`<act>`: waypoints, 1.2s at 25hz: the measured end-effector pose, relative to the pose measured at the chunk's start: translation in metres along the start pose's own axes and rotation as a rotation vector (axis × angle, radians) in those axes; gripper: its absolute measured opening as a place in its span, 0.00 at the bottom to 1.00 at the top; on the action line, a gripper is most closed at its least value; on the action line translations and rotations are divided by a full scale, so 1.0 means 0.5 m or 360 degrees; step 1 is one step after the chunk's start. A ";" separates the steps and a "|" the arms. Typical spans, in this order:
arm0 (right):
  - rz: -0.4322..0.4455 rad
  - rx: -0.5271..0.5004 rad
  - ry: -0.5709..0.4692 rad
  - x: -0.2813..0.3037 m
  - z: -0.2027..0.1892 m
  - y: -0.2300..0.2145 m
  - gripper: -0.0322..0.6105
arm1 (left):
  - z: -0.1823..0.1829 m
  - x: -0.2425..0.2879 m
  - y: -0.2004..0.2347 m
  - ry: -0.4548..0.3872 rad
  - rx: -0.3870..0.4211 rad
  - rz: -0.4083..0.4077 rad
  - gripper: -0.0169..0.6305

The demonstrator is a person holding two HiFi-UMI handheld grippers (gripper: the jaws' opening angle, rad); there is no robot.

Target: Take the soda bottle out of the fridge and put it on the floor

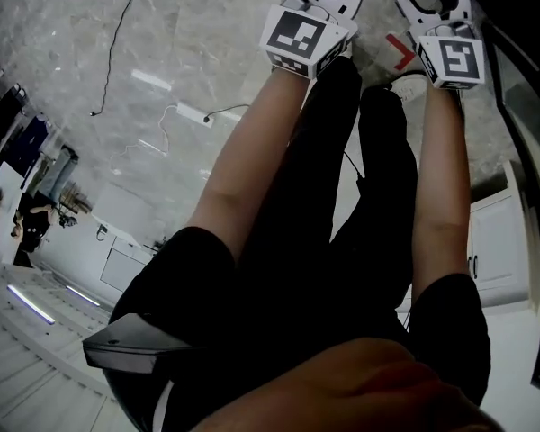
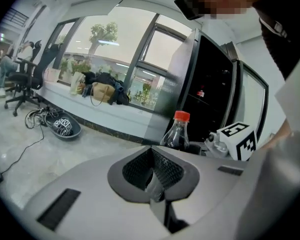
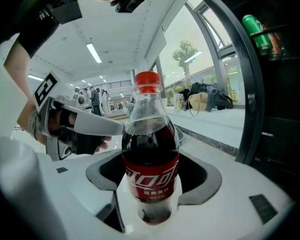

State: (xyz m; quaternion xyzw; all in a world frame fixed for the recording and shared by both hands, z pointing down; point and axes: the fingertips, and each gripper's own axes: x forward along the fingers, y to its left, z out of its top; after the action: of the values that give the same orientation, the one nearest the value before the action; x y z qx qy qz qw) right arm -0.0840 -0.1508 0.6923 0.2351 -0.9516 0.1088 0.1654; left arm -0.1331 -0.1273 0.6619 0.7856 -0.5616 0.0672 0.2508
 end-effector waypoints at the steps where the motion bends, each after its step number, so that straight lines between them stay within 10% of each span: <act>1: 0.0004 0.0002 0.0034 0.012 -0.040 0.004 0.54 | -0.026 0.005 0.011 0.0012 -0.0016 0.0003 0.03; 12: 0.0006 0.0118 0.0324 0.151 -0.415 0.002 0.54 | -0.293 0.052 0.114 0.0210 0.0023 -0.0029 0.03; 30: -0.0039 0.0068 0.0429 0.284 -0.625 -0.055 0.54 | -0.412 0.097 0.184 0.0232 0.0025 -0.0057 0.03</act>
State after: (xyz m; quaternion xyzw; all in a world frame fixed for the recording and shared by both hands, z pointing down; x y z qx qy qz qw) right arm -0.1066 -0.1439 1.0359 0.2335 -0.9153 0.1577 0.2880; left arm -0.1635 -0.0944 0.8881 0.7904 -0.5273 0.1241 0.2861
